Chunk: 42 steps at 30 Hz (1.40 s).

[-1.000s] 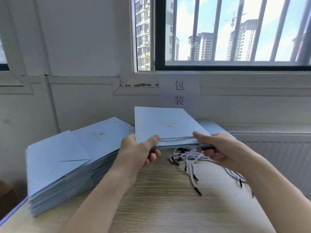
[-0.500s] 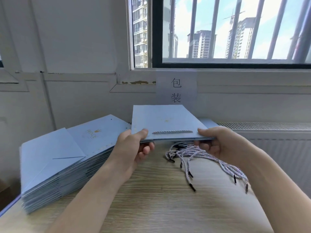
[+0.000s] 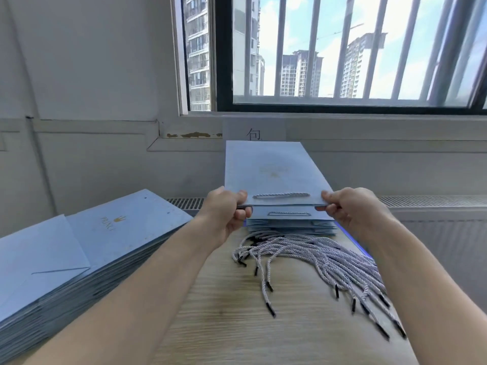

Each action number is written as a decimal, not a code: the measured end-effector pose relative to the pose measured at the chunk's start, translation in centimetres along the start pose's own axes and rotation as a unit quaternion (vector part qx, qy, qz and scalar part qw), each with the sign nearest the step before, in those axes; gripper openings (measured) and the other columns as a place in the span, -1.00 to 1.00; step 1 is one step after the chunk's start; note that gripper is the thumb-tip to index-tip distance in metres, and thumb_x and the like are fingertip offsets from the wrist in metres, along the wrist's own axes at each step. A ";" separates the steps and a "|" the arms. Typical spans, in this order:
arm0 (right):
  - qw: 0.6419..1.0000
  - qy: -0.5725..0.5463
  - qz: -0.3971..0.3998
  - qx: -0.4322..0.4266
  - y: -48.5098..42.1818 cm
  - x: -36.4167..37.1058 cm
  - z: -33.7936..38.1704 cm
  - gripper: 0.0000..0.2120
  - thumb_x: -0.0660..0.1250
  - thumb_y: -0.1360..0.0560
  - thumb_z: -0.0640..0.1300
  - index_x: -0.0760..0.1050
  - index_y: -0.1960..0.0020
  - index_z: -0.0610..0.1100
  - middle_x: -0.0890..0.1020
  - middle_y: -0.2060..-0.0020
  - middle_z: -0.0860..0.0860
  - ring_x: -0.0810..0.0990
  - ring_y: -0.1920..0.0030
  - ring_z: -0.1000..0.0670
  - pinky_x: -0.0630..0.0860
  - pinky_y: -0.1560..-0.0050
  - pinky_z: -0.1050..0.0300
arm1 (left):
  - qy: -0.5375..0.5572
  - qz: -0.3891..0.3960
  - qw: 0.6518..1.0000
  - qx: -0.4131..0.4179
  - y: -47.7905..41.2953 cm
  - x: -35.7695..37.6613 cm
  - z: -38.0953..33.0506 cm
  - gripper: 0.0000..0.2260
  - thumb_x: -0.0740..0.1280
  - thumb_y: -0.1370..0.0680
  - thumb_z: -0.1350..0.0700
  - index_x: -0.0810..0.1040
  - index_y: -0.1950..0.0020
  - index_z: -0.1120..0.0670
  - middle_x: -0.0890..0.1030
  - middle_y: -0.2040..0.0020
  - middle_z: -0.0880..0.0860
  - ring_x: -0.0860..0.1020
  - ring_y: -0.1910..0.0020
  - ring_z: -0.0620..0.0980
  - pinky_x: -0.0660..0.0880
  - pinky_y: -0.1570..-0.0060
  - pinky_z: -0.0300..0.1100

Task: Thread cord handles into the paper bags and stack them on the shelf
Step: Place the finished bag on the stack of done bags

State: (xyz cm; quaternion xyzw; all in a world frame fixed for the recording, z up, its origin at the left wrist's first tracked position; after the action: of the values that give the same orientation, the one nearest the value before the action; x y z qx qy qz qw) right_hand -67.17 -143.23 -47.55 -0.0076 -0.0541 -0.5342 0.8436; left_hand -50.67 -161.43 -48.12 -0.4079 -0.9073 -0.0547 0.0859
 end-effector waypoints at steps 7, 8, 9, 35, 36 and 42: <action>0.988 0.143 -0.047 0.017 -4.4 -3.1 0.6 -0.92 0.34 -0.59 -0.29 0.47 0.00 -0.30 0.54 0.64 -0.08 0.32 0.74 0.13 0.24 0.67 0.40 | -0.327 -0.075 0.941 0.047 -6.5 1.6 0.7 -0.64 0.45 -0.50 -0.12 0.49 0.17 0.17 0.51 0.37 0.08 0.38 0.48 -0.01 0.32 0.42 -0.22; 0.984 0.171 -0.053 0.018 -5.2 -3.2 0.3 -0.90 0.35 -0.58 -0.27 0.47 -0.01 -0.31 0.55 0.62 -0.08 0.33 0.73 0.12 0.26 0.66 0.40 | -0.386 -0.100 0.915 0.066 -7.0 1.6 0.4 -0.57 0.44 -0.49 -0.17 0.43 0.26 0.15 0.49 0.36 0.08 0.40 0.42 0.03 0.31 0.39 -0.17; 0.977 0.204 -0.059 0.016 -6.2 -3.2 0.0 -0.88 0.37 -0.57 -0.25 0.49 -0.01 -0.31 0.57 0.61 -0.07 0.35 0.72 0.11 0.28 0.65 0.37 | -0.436 -0.121 0.889 0.077 -7.5 1.6 0.4 -0.54 0.42 -0.49 -0.20 0.37 0.31 0.13 0.47 0.33 0.08 0.42 0.35 0.07 0.30 0.36 -0.13; 0.787 0.588 -0.071 -0.171 -5.0 3.5 -3.8 -0.49 0.44 -0.45 0.23 0.35 0.29 -0.17 0.47 0.16 -0.11 0.45 -0.20 -0.19 0.34 0.13 0.09 | -0.563 -0.127 0.785 0.225 -7.8 2.7 4.6 -0.56 0.41 -0.45 -0.28 0.67 0.10 0.12 0.59 0.00 0.04 0.55 -0.05 0.05 0.48 -0.01 -0.12; 0.782 0.595 -0.070 -0.174 -4.9 3.6 -3.7 -0.52 0.45 -0.45 0.23 0.42 0.19 -0.19 0.50 0.08 -0.14 0.43 -0.23 -0.20 0.36 0.09 0.08 | -0.571 -0.125 0.780 0.225 -7.8 2.8 4.6 -0.56 0.42 -0.45 -0.27 0.67 0.10 0.12 0.60 0.00 0.04 0.56 -0.05 0.05 0.48 0.01 -0.12; 0.801 0.577 -0.052 -0.151 -5.3 2.7 -3.3 -0.49 0.43 -0.48 0.15 0.32 0.36 -0.20 0.46 0.35 -0.09 0.47 0.08 -0.15 0.25 0.34 0.10 | -0.564 -0.101 0.788 0.226 -8.0 3.0 4.6 -0.56 0.34 -0.52 -0.26 0.66 0.09 0.13 0.56 -0.02 0.07 0.53 -0.08 0.06 0.46 -0.03 -0.14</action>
State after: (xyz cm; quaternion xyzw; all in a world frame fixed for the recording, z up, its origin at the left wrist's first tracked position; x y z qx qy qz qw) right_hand -70.56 -148.15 -50.79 0.1771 0.5235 -0.4842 0.6784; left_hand -59.13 -163.78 -52.28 -0.2410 -0.8172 0.3828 -0.3572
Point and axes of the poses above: each hand's wrist, its own y-axis away from the middle knuckle, its own x-axis out of the palm, z = x × y, the point moved 8 cm from there along -y, towards the middle knuckle
